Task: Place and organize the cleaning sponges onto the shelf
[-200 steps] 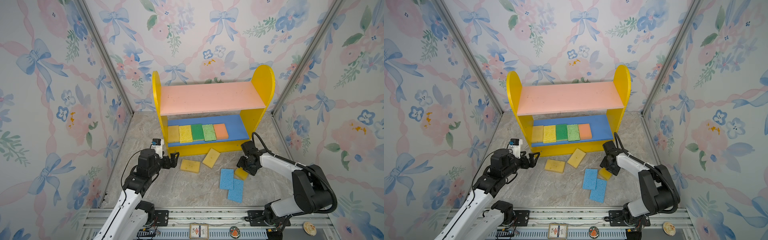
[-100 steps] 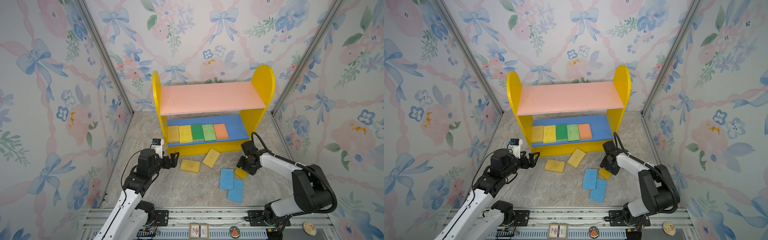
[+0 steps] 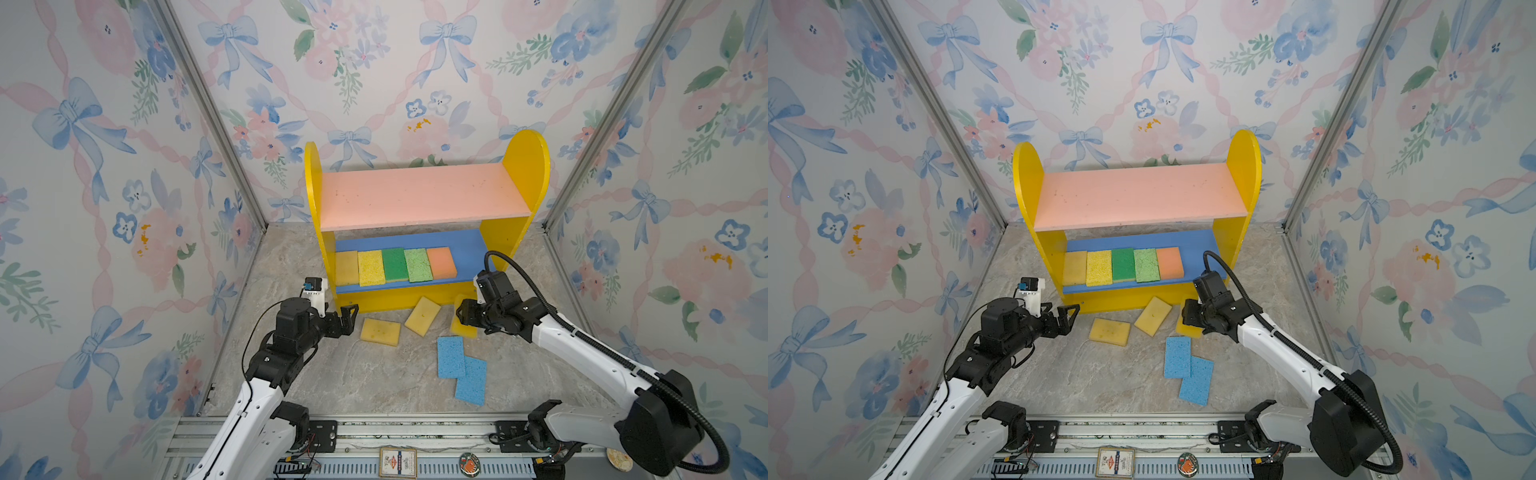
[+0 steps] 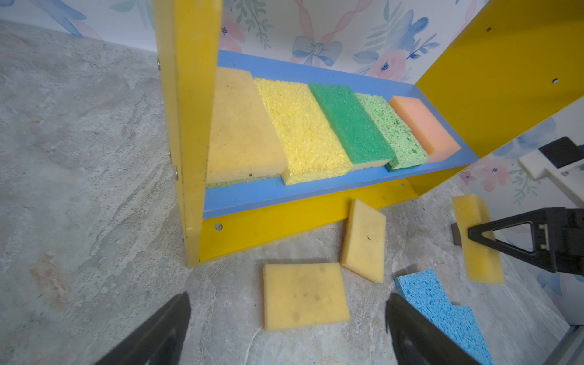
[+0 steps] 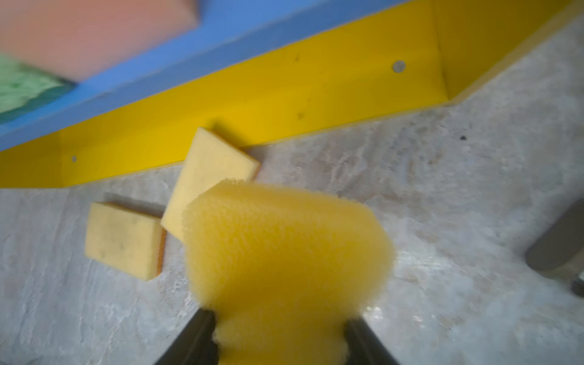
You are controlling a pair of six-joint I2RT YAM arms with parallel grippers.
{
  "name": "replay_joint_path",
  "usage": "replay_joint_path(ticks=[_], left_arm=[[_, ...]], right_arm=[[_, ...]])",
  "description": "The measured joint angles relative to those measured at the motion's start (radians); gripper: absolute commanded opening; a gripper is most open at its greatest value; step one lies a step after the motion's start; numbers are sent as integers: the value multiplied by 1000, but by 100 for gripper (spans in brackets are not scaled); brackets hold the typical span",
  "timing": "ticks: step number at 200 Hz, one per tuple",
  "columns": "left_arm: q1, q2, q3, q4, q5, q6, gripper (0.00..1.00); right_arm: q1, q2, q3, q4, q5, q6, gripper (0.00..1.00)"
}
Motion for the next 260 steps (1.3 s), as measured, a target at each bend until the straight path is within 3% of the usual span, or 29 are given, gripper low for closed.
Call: replay_joint_path(ticks=[26, 66, 100, 139, 184, 205, 260], left_arm=[[0, -7, 0, 23, 64, -61, 98], [-24, -9, 0, 162, 195, -295, 98], [-195, 4, 3, 266, 162, -448, 98], [-371, 118, 18, 356, 75, -541, 97], [-454, 245, 23, 471, 25, -605, 80], [-467, 286, 36, 487, 11, -613, 67], [-485, 323, 55, 521, 3, -638, 49]], right_arm=[[87, -2, 49, 26, -64, -60, 53], [163, 20, 126, 63, -204, -124, 54], [192, 63, 182, 71, -282, -168, 54], [200, 85, 193, 77, -346, -191, 54], [223, 85, 193, 82, -373, -213, 54], [225, 85, 193, 82, -374, -216, 54], [238, 85, 193, 80, -373, -224, 54]])
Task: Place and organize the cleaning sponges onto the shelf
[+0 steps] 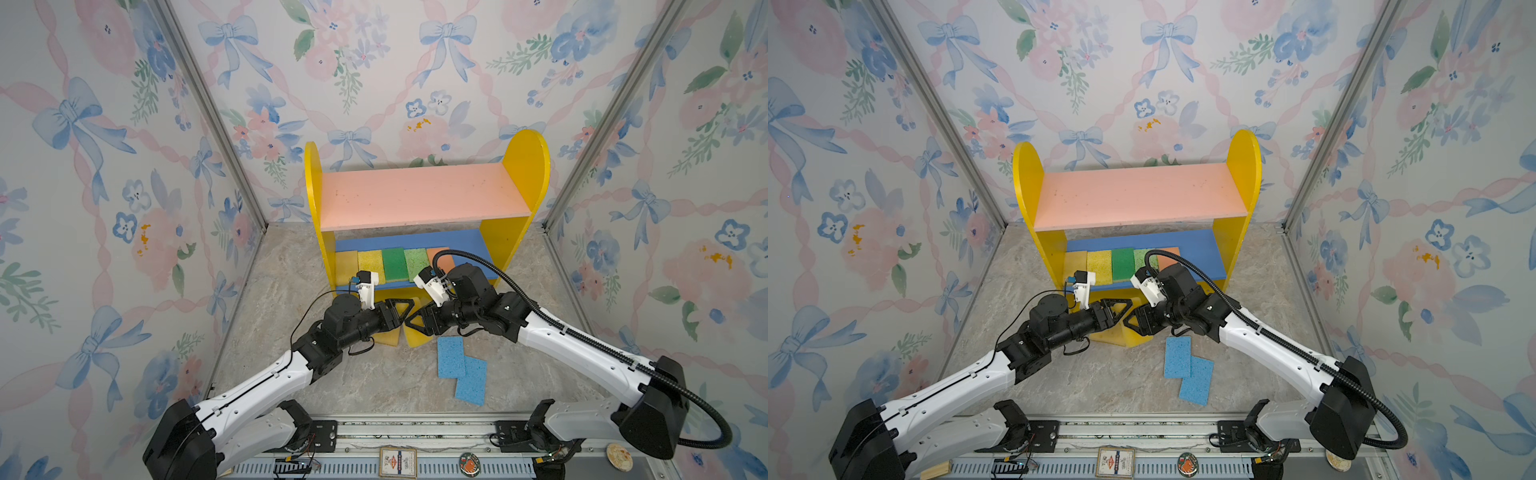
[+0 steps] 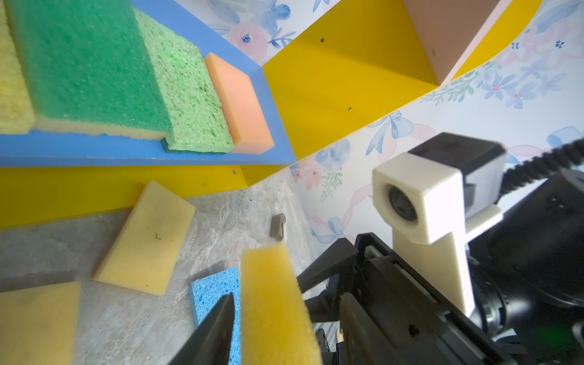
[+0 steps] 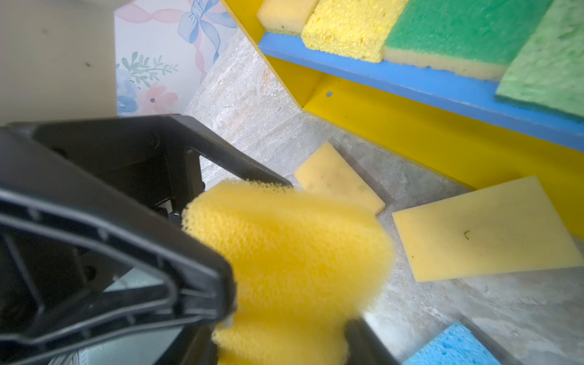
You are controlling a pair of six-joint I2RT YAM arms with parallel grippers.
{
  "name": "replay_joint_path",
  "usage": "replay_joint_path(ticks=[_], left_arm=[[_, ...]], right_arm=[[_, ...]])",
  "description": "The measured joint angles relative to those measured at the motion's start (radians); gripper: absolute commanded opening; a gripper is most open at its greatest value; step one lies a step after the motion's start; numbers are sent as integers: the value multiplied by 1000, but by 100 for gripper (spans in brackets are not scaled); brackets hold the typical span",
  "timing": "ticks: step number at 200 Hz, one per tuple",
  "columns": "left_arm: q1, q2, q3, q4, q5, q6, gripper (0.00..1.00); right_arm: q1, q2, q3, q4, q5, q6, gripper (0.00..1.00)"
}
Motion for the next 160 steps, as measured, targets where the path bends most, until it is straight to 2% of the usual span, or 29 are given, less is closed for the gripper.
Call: replay_joint_path(ticks=[36, 89, 103, 148, 160], left_arm=[[-5, 8, 3, 3, 0, -6, 30], [-5, 6, 3, 8, -4, -8, 15], [-5, 6, 3, 14, -3, -10, 15], [-3, -23, -7, 48, -3, -10, 14], [5, -40, -13, 54, 2, -11, 14]], right_arm=[[8, 0, 2, -9, 8, -8, 56], [16, -2, 11, -21, 28, -8, 62], [17, -2, 16, -25, 32, -8, 69], [18, -18, 40, -72, 61, -34, 100], [17, -34, 54, -95, 73, -35, 97]])
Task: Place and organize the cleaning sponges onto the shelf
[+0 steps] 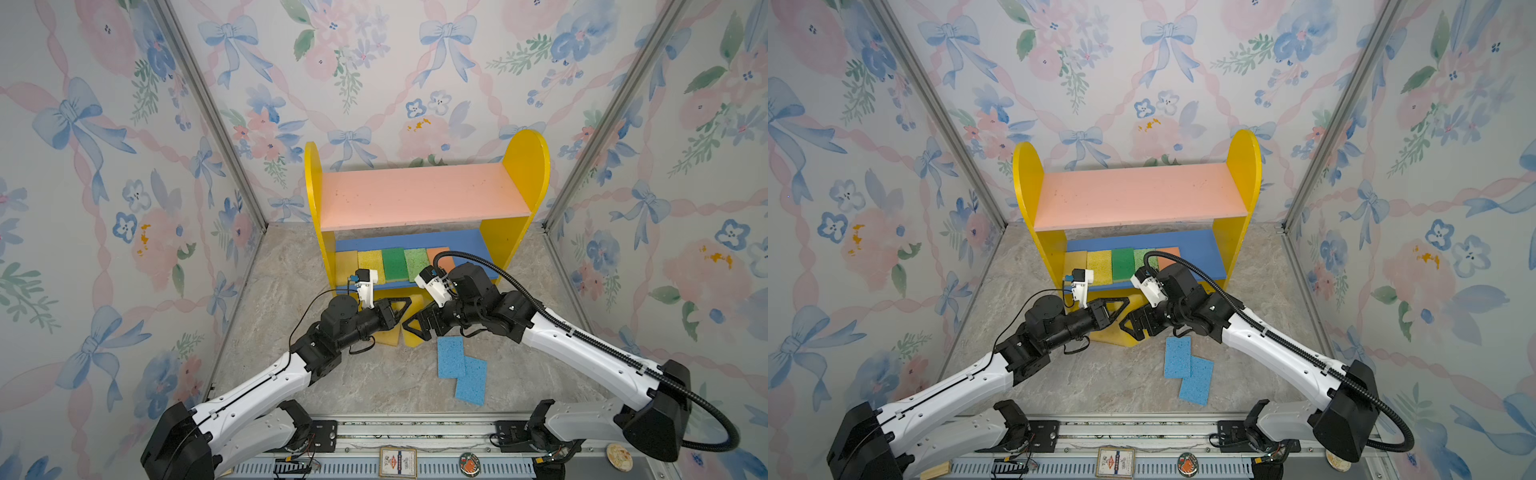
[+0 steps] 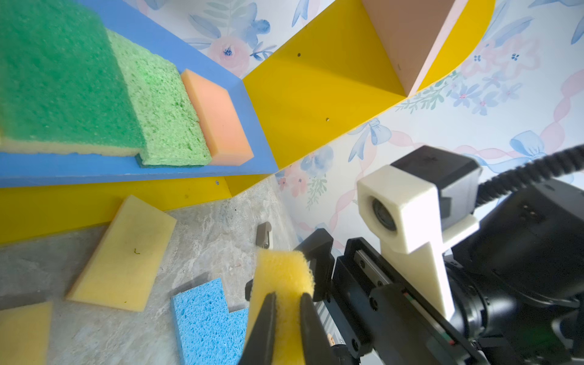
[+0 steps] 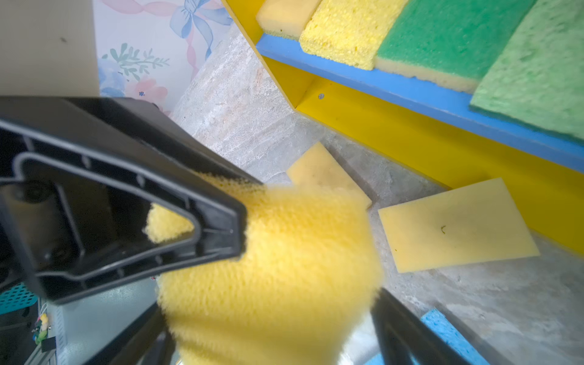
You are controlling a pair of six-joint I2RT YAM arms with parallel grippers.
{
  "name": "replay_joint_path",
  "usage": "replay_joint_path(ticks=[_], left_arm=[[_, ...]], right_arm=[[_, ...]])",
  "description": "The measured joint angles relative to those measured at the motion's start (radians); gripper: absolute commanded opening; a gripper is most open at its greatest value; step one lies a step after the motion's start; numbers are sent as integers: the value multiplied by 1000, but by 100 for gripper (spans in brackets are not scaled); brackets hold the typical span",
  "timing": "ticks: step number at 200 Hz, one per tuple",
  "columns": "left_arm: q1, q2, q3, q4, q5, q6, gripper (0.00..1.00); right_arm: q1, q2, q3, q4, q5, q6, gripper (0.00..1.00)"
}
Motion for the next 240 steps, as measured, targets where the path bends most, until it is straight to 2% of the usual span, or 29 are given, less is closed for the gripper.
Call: replay_joint_path(ticks=[31, 74, 110, 152, 199, 240], left_arm=[[56, -61, -13, 2, 20, -15, 14], [183, -145, -16, 56, 107, -97, 15], [258, -164, 1, 119, 200, -202, 16], [272, -164, 43, 164, 268, -271, 16], [272, -167, 47, 181, 290, -298, 16], [272, -191, 46, 182, 292, -305, 16]], right_arm=[[-27, -101, 11, -21, 5, 20, 97], [-126, -229, -85, 119, -150, 186, 99], [-94, -211, -94, 227, -254, 300, 97], [-8, -130, -24, 288, -312, 357, 91], [1, -120, -20, 331, -319, 396, 79], [1, -136, -21, 348, -316, 415, 56]])
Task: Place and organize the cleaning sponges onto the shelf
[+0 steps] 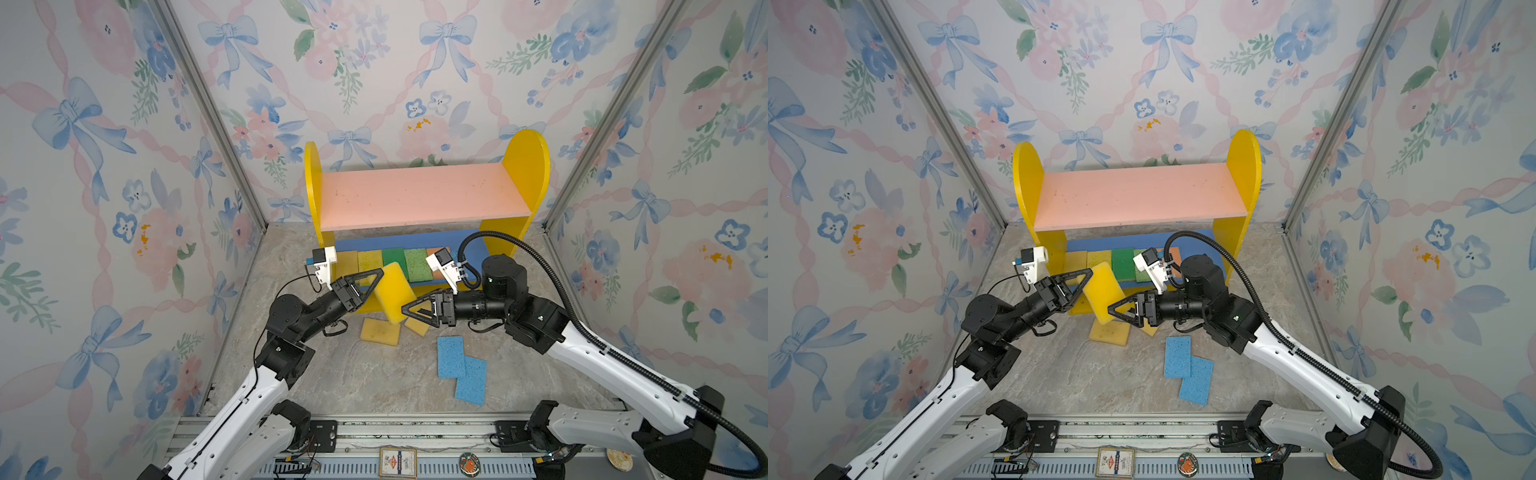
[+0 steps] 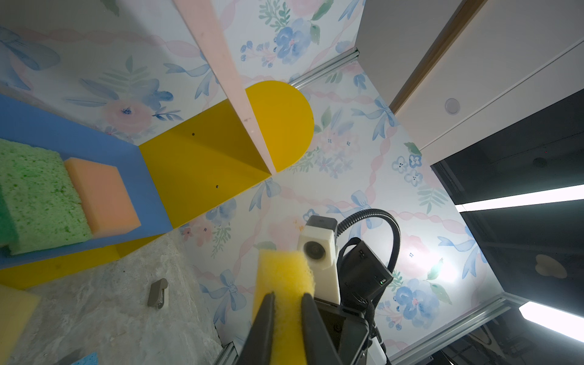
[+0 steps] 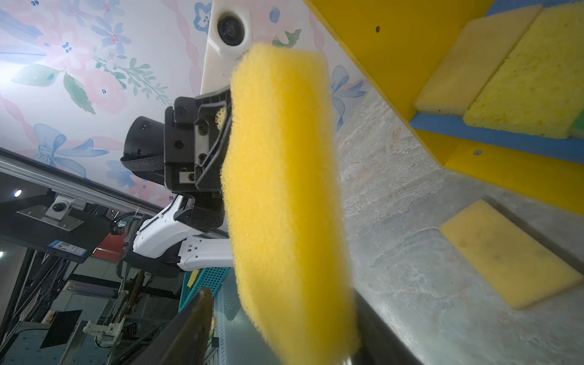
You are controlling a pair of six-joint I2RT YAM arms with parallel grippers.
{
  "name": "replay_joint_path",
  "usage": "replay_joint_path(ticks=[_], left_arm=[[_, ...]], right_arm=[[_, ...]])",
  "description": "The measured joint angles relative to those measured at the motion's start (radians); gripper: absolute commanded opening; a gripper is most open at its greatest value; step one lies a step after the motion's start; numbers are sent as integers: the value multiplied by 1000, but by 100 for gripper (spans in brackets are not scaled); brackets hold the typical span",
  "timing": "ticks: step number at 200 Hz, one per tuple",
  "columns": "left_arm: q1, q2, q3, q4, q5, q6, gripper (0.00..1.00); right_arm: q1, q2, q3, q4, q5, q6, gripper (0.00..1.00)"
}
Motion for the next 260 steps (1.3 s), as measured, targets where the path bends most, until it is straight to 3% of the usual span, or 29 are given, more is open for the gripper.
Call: replay_joint_path(ticks=[58, 84, 105, 131, 150, 170, 188, 216, 260], left_arm=[[4, -10, 0, 1, 0, 0, 16], [4, -13, 0, 1, 0, 0, 18], [4, -19, 0, 0, 0, -1, 37], [10, -29, -1, 0, 7, -2, 69], [42, -47, -1, -5, 32, 19, 81], [112, -98, 27, -110, 45, 91, 92], [157, -152, 123, -306, -2, 240, 97], [164, -267, 222, -545, -146, 438, 98], [164, -315, 204, -783, -313, 645, 98]], right_arm=[[0, -41, -9, -2, 35, 13, 35], [0, -47, -13, 1, 44, 22, 21], [0, -46, -14, 2, 56, 26, 18], [-1, -44, -12, -1, 70, 25, 18], [-11, -32, 24, -40, 84, 14, 19], [-35, -15, 109, -99, 95, -10, 21], [-66, 6, 209, -138, 103, -24, 22], [-99, 78, 370, -182, 130, -26, 22], [-107, 299, 595, -217, 182, 43, 19]])
